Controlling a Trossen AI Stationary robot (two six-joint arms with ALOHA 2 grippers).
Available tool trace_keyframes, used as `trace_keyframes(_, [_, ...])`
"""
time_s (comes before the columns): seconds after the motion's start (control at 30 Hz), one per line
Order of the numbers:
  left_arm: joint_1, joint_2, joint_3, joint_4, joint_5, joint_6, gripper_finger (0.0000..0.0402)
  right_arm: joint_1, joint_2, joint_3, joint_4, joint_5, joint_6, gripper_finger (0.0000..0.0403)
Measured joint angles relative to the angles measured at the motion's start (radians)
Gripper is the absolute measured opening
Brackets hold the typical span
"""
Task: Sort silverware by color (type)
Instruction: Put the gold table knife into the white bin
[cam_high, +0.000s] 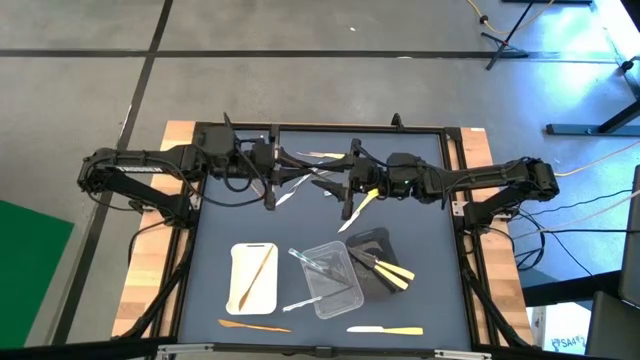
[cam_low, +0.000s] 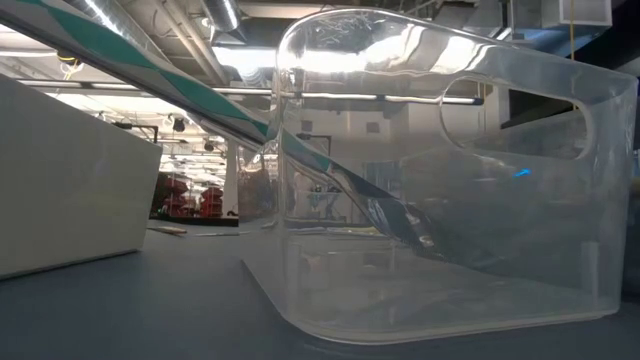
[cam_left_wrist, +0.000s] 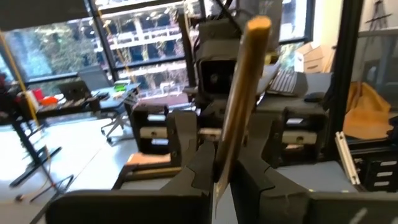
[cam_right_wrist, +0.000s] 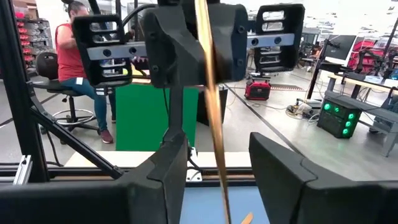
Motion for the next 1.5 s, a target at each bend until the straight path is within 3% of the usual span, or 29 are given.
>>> trace_keyframes(0.33, [0.0, 0.0, 0.0, -0.177, -0.022, -0.154, 0.0022, 0.0, -0.068, 0.0, -0.154, 0.001, 0.0, 0.0164])
trace_keyframes(0.47, [0.0, -0.011, 0.0, -0.307, 0.022, -0.347, 0.0022, 0.0, -0.108, 0.0, -0.257, 0.001, 0.0, 0.0164])
trace_keyframes(0.67, [-0.008, -0.028, 0.0, -0.566, 0.171, -0.72, 0.0023, 0.0, -0.144, 0.0, -0.41, 0.001, 0.0, 0.0163])
trace_keyframes(0.77, [-0.054, -0.022, 0.0, -0.676, 0.185, -0.822, 0.0023, 0.0, -0.146, 0.0, -0.468, 0.001, 0.0, 0.0163])
trace_keyframes(1.2, [-0.307, 0.1, 0.0, -0.794, 0.153, -1.051, 0.0024, 0.0, -0.146, 0.0, -0.582, 0.001, 0.0, 0.0163])
trace_keyframes(1.5, [-0.379, 0.257, 0.0, -0.81, 0.191, -1.099, 0.0025, 0.0, -0.146, 0.0, -0.59, 0.001, 0.0, 0.0163])
